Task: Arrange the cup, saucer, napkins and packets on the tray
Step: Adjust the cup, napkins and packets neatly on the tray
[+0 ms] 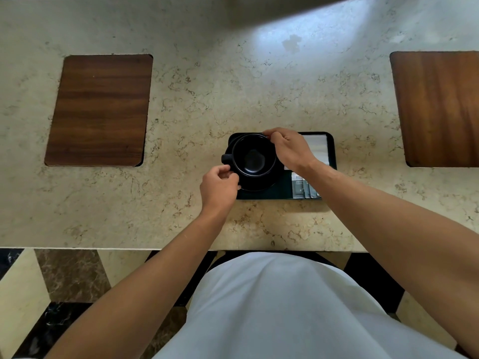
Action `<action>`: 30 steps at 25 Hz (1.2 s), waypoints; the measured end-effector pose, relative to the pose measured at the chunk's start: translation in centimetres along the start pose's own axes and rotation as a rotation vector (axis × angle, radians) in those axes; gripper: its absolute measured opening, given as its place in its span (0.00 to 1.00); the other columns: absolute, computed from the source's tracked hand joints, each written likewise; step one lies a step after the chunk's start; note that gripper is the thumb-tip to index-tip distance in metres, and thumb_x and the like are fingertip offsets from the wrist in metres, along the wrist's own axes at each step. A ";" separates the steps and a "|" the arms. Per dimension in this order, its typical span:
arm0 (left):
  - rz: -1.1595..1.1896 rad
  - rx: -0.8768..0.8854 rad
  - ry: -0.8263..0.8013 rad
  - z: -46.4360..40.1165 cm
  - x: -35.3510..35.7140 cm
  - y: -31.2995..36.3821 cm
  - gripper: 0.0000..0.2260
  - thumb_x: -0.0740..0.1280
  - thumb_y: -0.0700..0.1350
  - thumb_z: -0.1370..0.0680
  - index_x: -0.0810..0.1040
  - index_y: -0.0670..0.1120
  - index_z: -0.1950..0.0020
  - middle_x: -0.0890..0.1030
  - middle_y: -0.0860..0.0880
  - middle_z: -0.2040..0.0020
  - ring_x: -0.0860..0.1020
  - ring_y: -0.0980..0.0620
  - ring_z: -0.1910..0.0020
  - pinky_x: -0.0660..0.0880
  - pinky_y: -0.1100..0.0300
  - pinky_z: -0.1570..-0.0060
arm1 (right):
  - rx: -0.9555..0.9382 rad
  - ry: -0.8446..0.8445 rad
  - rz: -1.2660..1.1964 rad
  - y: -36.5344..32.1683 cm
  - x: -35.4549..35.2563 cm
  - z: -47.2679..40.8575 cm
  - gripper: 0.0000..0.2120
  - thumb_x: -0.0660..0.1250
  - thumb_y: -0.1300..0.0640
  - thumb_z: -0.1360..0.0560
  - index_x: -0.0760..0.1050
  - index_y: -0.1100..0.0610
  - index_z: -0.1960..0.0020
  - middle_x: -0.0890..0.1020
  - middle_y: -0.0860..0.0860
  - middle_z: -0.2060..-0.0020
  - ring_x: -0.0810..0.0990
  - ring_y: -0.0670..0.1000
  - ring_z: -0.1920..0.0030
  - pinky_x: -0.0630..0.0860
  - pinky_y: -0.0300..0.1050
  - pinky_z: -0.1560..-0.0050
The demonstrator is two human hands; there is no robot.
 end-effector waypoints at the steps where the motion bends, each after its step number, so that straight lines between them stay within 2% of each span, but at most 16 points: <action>1: 0.061 -0.037 -0.012 0.1 0.5 -0.2 0.10 0.68 0.39 0.21 0.80 0.46 0.40 0.84 0.51 0.49 0.85 0.57 0.55 0.84 0.59 0.54 | 0.006 -0.014 -0.022 0.0 0.3 0.1 0.20 0.52 0.58 0.17 0.81 0.58 0.36 0.83 0.51 0.40 0.78 0.51 0.39 0.74 0.47 0.34; 4: 0.129 -0.073 -0.004 0.0 1.1 -0.1 0.10 0.67 0.36 0.21 0.82 0.44 0.41 0.84 0.50 0.48 0.85 0.55 0.52 0.84 0.59 0.53 | 0.030 -0.013 -0.099 0.2 0.5 0.3 0.21 0.51 0.56 0.17 0.81 0.58 0.38 0.83 0.51 0.42 0.78 0.52 0.39 0.75 0.48 0.36; 8: 0.132 -0.085 -0.006 -0.6 1.2 0.2 0.17 0.61 0.30 0.23 0.82 0.45 0.42 0.85 0.50 0.48 0.85 0.54 0.50 0.83 0.59 0.51 | 0.081 -0.006 -0.179 0.9 0.3 0.6 0.21 0.50 0.57 0.17 0.82 0.58 0.40 0.84 0.54 0.45 0.81 0.56 0.43 0.79 0.59 0.41; 10: 0.118 -0.080 -0.008 -1.0 1.2 0.5 0.19 0.59 0.29 0.23 0.82 0.45 0.40 0.85 0.50 0.47 0.84 0.55 0.50 0.83 0.59 0.50 | 0.110 -0.002 -0.223 1.5 0.2 0.9 0.21 0.50 0.57 0.17 0.81 0.59 0.41 0.84 0.56 0.47 0.82 0.58 0.45 0.81 0.60 0.44; 14: 0.106 -0.080 -0.003 -1.8 1.1 1.3 0.21 0.58 0.30 0.25 0.79 0.47 0.39 0.84 0.51 0.47 0.84 0.55 0.50 0.83 0.59 0.52 | 0.137 0.011 -0.261 2.6 0.1 1.5 0.19 0.51 0.57 0.16 0.79 0.60 0.39 0.84 0.58 0.49 0.82 0.59 0.46 0.82 0.53 0.50; 17: 0.144 -0.087 -0.010 -2.3 1.1 2.2 0.18 0.58 0.32 0.26 0.77 0.52 0.47 0.85 0.51 0.48 0.85 0.55 0.52 0.83 0.57 0.52 | 0.151 0.027 -0.314 3.3 0.1 2.0 0.17 0.51 0.59 0.17 0.78 0.61 0.42 0.84 0.58 0.52 0.83 0.57 0.51 0.82 0.51 0.53; 19: 0.131 -0.077 -0.003 -2.7 1.0 2.8 0.18 0.58 0.33 0.27 0.77 0.55 0.51 0.85 0.51 0.50 0.85 0.54 0.52 0.83 0.56 0.51 | 0.165 0.055 -0.337 3.8 0.1 2.4 0.16 0.53 0.58 0.17 0.78 0.60 0.43 0.84 0.56 0.55 0.83 0.55 0.54 0.83 0.51 0.53; 22: 0.080 -0.052 0.022 -3.1 1.0 3.6 0.18 0.57 0.32 0.27 0.81 0.51 0.50 0.85 0.51 0.51 0.84 0.53 0.51 0.82 0.59 0.52 | 0.192 0.073 -0.375 4.8 0.5 3.1 0.13 0.54 0.58 0.17 0.77 0.58 0.42 0.83 0.56 0.55 0.83 0.56 0.57 0.84 0.54 0.52; 25: 0.005 -0.029 0.034 -3.3 1.2 4.5 0.20 0.57 0.32 0.28 0.83 0.49 0.49 0.85 0.52 0.52 0.83 0.56 0.54 0.78 0.65 0.61 | 0.196 0.057 -0.399 5.4 1.2 3.8 0.14 0.54 0.60 0.18 0.77 0.58 0.42 0.84 0.59 0.54 0.85 0.60 0.55 0.84 0.57 0.49; 30: -0.014 -0.027 0.023 -3.6 1.5 5.1 0.20 0.57 0.32 0.28 0.84 0.49 0.49 0.85 0.52 0.51 0.82 0.56 0.52 0.75 0.66 0.61 | 0.198 0.065 -0.398 5.6 1.5 4.3 0.13 0.55 0.59 0.19 0.76 0.56 0.40 0.84 0.57 0.54 0.86 0.59 0.54 0.84 0.57 0.49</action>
Point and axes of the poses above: each hand's wrist, its own z-axis away from the middle knuckle, its own x-axis out of the palm, y = z × x, the point moved 8 cm from there along -z, towards the middle knuckle
